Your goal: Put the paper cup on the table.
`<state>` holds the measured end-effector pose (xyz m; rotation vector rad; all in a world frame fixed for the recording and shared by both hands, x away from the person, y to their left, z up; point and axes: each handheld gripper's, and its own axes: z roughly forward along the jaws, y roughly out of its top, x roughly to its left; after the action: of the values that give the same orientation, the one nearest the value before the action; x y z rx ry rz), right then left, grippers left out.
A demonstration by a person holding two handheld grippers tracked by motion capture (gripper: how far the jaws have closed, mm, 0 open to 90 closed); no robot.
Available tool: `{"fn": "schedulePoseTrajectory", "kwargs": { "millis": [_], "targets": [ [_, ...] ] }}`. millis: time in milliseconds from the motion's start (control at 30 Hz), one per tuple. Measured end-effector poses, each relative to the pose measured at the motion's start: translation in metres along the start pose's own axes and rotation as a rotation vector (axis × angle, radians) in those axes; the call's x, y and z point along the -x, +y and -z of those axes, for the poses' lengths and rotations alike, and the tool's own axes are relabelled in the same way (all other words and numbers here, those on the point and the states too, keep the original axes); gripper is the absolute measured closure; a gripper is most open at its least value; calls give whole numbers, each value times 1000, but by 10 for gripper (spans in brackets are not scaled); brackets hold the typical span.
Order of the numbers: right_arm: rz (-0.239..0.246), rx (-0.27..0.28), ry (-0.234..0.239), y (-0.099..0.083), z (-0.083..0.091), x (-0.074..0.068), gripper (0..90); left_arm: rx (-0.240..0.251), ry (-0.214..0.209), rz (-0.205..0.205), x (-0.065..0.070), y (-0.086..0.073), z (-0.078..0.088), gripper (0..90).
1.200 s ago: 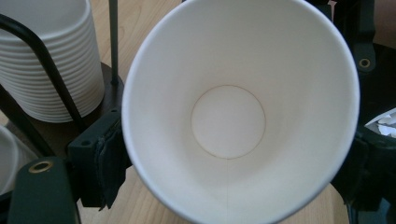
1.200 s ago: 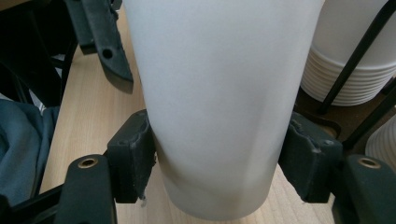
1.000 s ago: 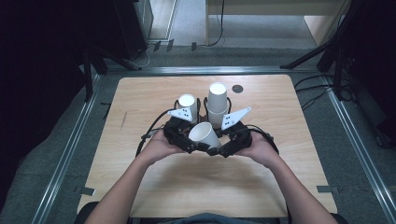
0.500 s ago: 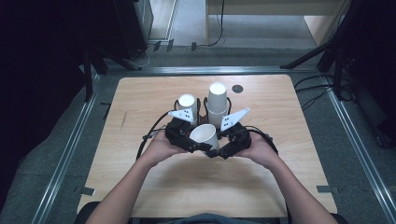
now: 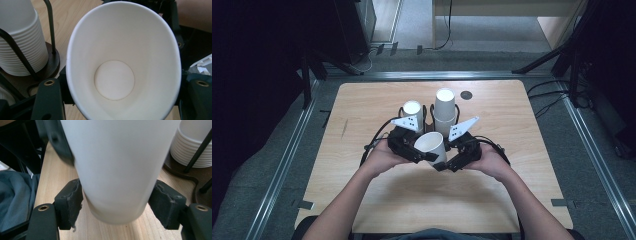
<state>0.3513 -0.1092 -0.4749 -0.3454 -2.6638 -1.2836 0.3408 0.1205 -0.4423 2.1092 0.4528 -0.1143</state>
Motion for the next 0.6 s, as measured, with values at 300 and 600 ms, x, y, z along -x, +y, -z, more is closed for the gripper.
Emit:
{"fn": "schedulePoseTrajectory", "kwargs": {
  "millis": [300,600],
  "targets": [
    [4,-11,-39,-3,2,-1,258,-12,30,-2,0,3,14,324],
    [-8,20,-66,-7,17,-1,256,-39,58,-1,-6,3,22,324]
  ]
}}
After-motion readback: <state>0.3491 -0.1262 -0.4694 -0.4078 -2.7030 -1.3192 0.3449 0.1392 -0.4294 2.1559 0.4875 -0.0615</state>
